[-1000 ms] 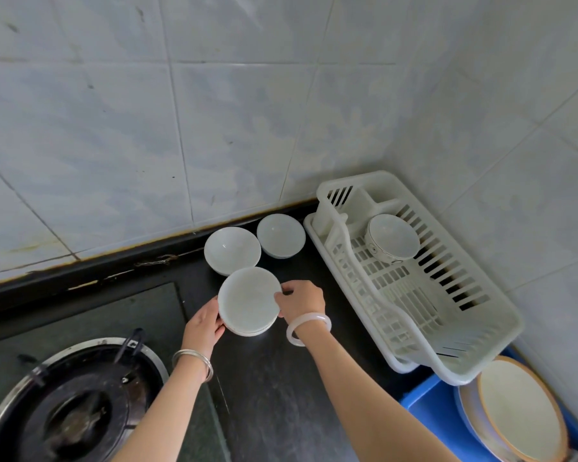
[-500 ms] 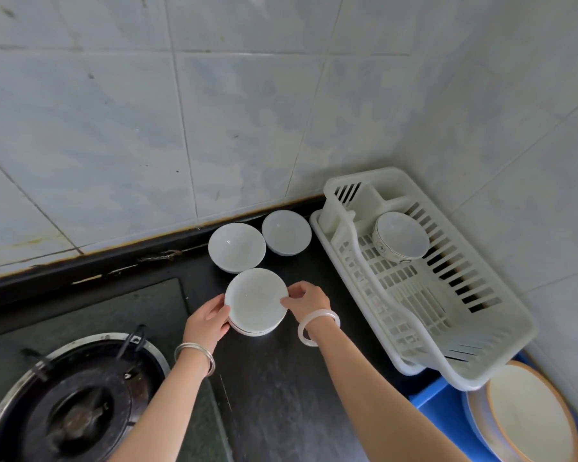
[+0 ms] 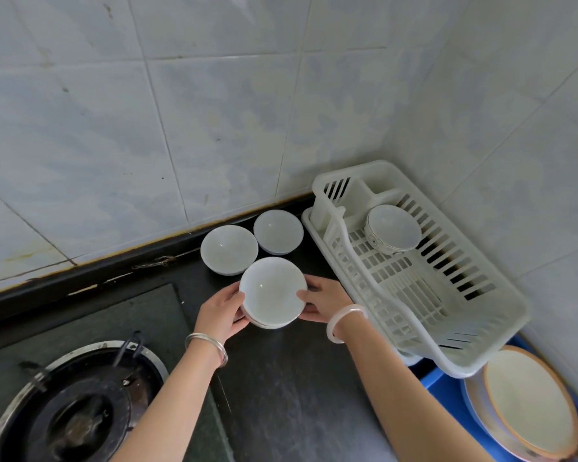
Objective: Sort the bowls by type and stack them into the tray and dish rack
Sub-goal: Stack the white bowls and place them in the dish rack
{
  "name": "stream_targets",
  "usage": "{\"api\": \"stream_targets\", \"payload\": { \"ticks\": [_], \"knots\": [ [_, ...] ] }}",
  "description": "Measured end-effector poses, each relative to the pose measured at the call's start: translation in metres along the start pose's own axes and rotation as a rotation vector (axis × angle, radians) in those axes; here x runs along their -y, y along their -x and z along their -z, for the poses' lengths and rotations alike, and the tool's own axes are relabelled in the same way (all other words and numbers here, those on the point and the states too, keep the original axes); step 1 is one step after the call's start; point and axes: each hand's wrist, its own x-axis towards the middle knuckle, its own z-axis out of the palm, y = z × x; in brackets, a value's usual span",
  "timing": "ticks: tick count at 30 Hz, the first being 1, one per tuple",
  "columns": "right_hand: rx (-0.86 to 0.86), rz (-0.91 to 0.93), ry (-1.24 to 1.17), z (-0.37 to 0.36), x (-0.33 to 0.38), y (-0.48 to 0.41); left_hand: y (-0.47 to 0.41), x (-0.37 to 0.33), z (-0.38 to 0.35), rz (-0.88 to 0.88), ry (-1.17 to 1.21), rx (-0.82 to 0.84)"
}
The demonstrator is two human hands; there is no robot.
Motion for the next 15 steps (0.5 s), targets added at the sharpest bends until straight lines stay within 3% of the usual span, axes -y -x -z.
{"api": "stream_targets", "payload": {
  "ticks": [10,15],
  "knots": [
    [-0.236,0.165,0.102,0.132,0.043,0.046,0.030,-0.047,-0.125,-0.061,-0.092,0.391],
    [-0.422,0.115,-0.069,0.199,0.039,0.050,0.029,-0.039,-0.199,0.002,-0.144,0.485]
  ]
}}
